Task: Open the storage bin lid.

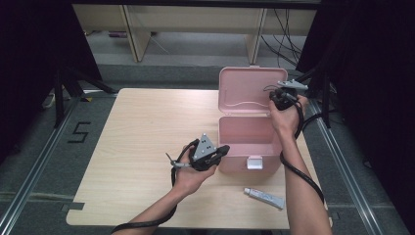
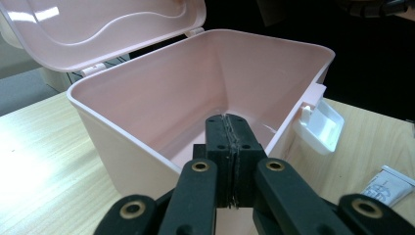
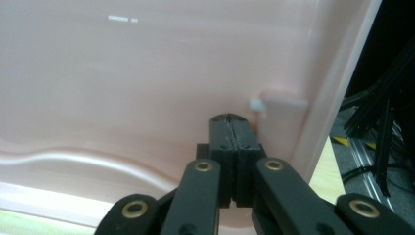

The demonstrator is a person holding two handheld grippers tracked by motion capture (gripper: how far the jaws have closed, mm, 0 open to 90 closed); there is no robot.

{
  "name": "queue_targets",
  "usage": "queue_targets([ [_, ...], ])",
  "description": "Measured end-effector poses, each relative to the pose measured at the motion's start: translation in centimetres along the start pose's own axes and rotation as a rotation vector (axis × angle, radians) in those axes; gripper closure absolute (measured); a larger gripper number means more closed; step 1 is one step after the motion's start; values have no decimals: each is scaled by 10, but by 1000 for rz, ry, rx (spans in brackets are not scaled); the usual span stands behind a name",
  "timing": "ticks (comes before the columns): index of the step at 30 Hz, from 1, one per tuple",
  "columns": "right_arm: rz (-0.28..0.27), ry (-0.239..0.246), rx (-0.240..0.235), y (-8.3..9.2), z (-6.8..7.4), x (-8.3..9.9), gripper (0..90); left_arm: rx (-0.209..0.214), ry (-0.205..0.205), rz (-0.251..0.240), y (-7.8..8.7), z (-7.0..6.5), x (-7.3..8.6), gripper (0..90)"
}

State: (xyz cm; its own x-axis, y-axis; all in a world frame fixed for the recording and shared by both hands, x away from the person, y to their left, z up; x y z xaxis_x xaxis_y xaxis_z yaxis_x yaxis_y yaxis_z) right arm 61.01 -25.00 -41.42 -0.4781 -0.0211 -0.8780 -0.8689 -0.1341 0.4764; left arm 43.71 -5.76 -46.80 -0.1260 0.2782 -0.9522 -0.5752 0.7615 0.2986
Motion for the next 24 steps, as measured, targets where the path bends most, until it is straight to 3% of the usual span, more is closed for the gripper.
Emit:
queue_targets([
  [4, 46, -7, 4, -5, -1, 7, 900, 3, 5, -1, 0, 0, 0, 887],
  [5, 46, 25, 1, -7, -3, 7, 900, 3, 6, -1, 0, 0, 0, 887],
  [6, 70, 4, -2, -7, -1, 10, 900, 3, 5, 0, 0, 0, 0, 886],
  [8, 79, 9, 0, -9, -1, 13, 900, 2, 3, 1, 0, 0, 0, 886],
  [9, 108, 7, 1, -9, -1, 16, 900, 3, 3, 0, 0, 0, 0, 885],
  [14, 138, -4, 0, -12, -2, 22, 900, 4, 5, 0, 0, 0, 0, 883],
  [16, 131, 4, -4, -13, -3, 22, 900, 4, 6, 0, 0, 0, 0, 882],
  [20, 109, -25, -15, -11, -1, 20, 900, 3, 6, 1, 0, 0, 0, 879],
  [24, 89, -1, -40, 1, -2, 17, 843, 1, 1, 7, 0, 1, 0, 861],
])
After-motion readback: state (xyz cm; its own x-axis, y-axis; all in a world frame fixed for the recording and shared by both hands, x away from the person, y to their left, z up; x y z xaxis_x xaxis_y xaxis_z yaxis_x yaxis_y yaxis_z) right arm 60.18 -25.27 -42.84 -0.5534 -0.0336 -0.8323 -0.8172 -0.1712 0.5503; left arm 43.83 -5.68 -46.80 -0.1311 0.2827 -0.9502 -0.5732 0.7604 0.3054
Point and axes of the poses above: each handheld gripper's, and its own axes: y roughly backward along the jaws, x roughly out of its underside, z roughly to its left, the point moved 9 cm from there along -y, roughly forward along the jaws, and after that the axes turned 4 degrees about -y, right-handed, at the moved point
